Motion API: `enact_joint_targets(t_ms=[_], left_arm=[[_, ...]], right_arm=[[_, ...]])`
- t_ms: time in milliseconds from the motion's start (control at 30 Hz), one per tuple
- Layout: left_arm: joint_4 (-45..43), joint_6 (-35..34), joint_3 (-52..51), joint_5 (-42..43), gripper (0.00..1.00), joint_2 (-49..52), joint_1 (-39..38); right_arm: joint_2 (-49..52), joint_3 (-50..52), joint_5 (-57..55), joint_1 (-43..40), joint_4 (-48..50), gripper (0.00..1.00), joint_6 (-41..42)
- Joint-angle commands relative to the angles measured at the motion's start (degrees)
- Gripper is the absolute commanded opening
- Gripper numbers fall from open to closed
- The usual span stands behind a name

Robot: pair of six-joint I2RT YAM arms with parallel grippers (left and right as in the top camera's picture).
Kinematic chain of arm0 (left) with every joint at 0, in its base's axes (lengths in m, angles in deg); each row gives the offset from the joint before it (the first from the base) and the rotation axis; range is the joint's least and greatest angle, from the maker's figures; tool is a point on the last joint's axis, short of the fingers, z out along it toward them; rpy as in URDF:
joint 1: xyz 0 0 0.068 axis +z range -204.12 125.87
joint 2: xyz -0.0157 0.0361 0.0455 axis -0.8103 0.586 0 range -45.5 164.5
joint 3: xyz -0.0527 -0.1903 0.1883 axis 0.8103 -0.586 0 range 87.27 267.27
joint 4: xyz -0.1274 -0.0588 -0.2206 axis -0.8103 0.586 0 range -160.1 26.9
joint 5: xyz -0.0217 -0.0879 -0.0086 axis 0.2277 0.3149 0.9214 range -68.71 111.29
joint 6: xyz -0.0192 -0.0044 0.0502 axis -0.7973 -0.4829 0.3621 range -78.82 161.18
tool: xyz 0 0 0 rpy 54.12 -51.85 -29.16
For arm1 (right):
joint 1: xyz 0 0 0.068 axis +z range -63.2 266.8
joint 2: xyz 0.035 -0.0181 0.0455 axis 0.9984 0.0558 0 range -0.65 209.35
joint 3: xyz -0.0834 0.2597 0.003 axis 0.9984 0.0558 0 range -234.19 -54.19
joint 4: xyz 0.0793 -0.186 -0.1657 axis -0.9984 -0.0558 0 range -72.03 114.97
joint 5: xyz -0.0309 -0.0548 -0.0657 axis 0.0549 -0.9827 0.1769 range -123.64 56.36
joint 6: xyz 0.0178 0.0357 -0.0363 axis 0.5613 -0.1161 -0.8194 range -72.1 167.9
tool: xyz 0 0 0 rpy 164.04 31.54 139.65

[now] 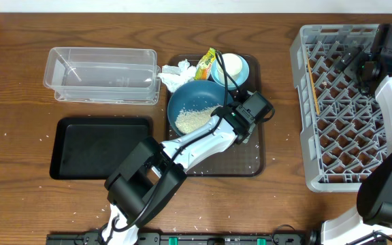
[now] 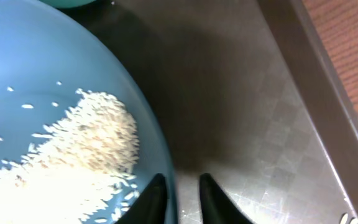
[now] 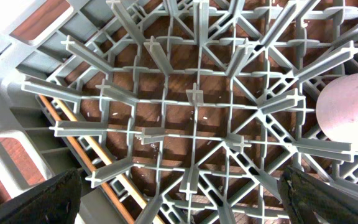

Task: Sort waste into correct bins and load items into the dishwasher rack
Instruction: 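Lift the blue plate with the left gripper toward the black tray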

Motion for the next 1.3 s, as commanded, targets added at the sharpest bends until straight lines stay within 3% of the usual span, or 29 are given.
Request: enact_joint_targets(t_ms=[0, 133, 300, 767, 1167, 1267], left_arm=[[0.13, 0.15, 0.72, -1.53, 0.12, 0.59, 0.09], [0.57, 0.15, 0.72, -1.53, 0.06, 0.57, 0.09], [2.16, 0.13, 0.81, -1.53, 0.06, -0.92, 0.09], [11.26, -4.04, 0.81, -1.53, 0.06, -16.59, 0.17], [20.02, -16.87, 0.81, -1.11, 0.06, -26.49, 5.42], [20.85, -17.46, 0.81, 3.04, 0.06, -29.27, 8.57]], right_arm=[[0.66, -0.04, -0.24, -0.15, -0.04, 0.99, 1.03], [0.66, -0.04, -0.24, -0.15, -0.04, 0.99, 1.03], [0.68, -0.04, -0.24, -0.15, -0.04, 0.99, 1.03], [0.66, -0.04, -0.24, -0.15, -0.04, 0.99, 1.03], [0.66, -0.04, -0.24, -0.15, -0.04, 0.99, 1.03], [0.66, -0.04, -0.24, -0.15, -0.04, 0.99, 1.03]])
